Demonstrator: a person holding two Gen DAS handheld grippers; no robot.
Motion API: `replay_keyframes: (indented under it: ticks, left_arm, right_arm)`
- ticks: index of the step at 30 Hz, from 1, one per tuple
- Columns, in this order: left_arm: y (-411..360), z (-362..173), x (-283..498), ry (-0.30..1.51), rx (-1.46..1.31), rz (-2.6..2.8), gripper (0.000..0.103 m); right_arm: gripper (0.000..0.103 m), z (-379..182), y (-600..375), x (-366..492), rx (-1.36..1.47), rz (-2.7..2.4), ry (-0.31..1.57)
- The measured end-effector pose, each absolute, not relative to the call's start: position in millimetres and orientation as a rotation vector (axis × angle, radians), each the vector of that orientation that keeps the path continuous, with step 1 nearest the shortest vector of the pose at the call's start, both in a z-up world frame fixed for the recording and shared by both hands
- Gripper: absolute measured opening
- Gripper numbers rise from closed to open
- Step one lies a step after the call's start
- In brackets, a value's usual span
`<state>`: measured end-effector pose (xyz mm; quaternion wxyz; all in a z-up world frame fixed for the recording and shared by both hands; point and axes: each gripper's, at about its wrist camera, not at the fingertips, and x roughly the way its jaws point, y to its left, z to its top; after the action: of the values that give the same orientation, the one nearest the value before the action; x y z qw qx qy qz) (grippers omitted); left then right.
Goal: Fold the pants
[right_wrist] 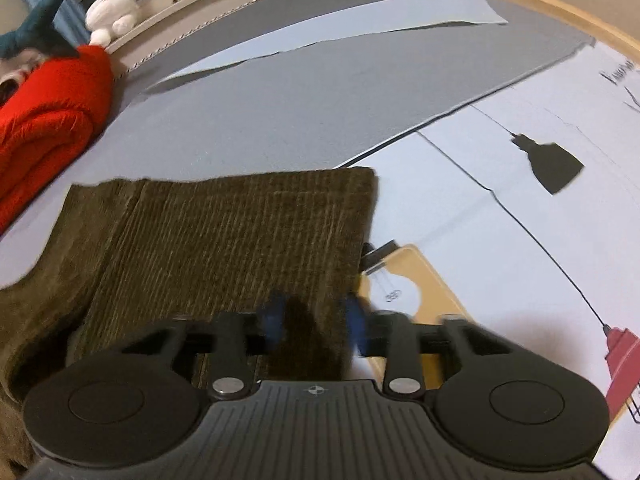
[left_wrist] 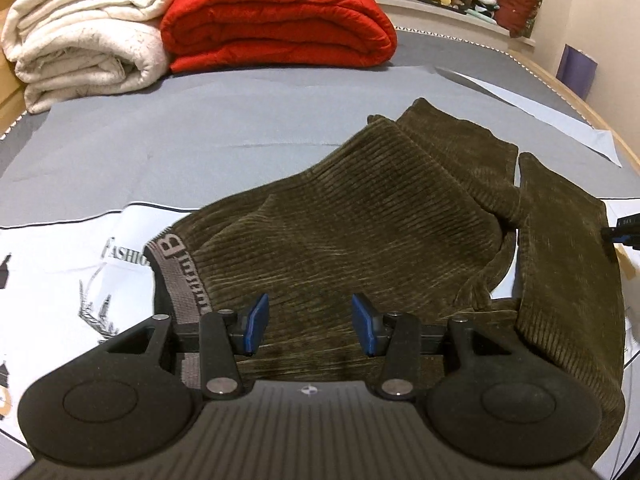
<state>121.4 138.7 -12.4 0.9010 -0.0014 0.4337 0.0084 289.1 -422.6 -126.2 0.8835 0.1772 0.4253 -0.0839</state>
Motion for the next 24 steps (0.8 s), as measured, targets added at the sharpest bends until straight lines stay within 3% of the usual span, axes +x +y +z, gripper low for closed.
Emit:
replay_keyframes:
  ticks: [9,24]
  left_arm:
    - [149.1,16.9,98.4,0.875,0.000,0.035,0.051]
    - [146.3,28.5,65.0,0.892,-0.008,0.043,0.053]
  right_arm:
    - [0.011,-88.9,-426.9,260.7,0.309,-0.252,0.842]
    - [0.008,-94.6,-551.3,141.0,0.429,-0.771,1.045]
